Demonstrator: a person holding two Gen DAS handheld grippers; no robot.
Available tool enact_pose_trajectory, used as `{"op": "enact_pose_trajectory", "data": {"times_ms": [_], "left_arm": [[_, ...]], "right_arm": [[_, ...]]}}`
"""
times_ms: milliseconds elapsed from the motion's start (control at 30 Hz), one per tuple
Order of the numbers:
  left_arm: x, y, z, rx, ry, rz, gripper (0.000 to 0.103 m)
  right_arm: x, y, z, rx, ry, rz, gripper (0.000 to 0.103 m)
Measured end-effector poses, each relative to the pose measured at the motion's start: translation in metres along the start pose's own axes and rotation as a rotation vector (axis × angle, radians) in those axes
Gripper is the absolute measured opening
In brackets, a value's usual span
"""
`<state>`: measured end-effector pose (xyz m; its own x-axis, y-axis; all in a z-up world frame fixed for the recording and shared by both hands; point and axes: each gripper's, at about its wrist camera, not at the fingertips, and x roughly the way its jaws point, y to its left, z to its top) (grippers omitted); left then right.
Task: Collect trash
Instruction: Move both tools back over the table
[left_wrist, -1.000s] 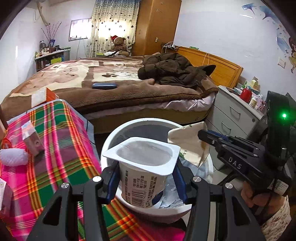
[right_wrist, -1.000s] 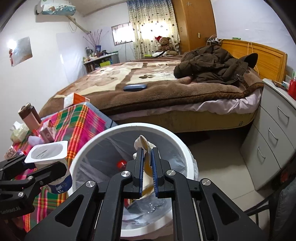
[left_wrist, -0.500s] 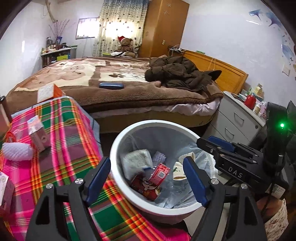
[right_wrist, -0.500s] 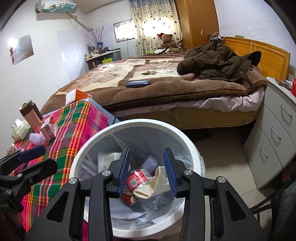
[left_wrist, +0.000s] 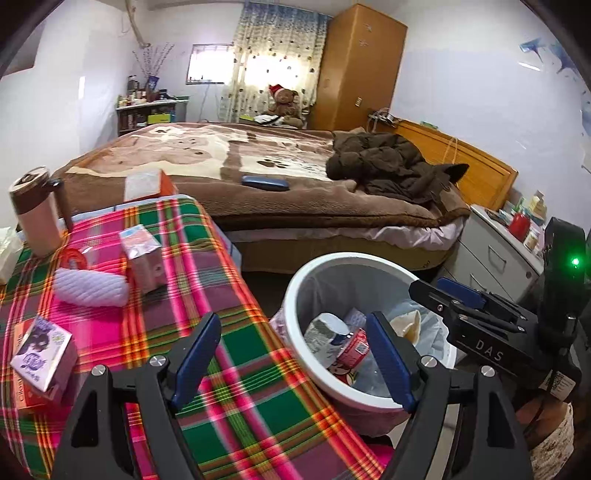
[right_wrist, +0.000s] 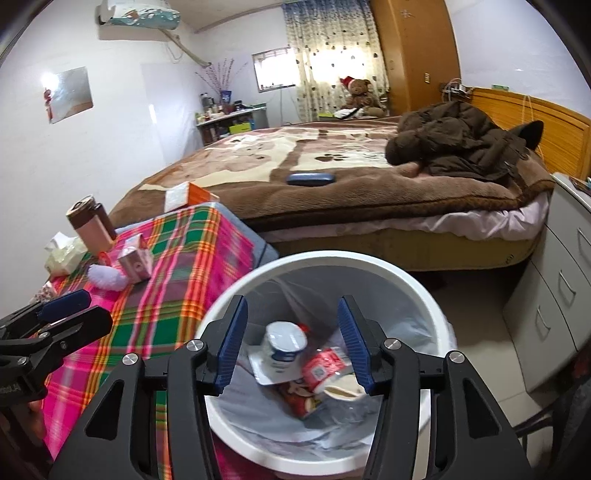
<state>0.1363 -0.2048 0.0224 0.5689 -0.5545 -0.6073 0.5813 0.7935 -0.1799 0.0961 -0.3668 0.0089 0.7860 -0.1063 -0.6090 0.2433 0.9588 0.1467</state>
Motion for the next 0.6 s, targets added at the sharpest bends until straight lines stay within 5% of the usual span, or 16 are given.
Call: {"op": "enact_pose_trajectory", "data": {"times_ms": [600], "left_arm": [[-0.049, 0.105, -0.013, -0.134, -0.075, 0.214, 0.082]], "right_arm": [[0.036, 0.082, 0.019, -0.157, 0.028, 0.171, 0.064]]}}
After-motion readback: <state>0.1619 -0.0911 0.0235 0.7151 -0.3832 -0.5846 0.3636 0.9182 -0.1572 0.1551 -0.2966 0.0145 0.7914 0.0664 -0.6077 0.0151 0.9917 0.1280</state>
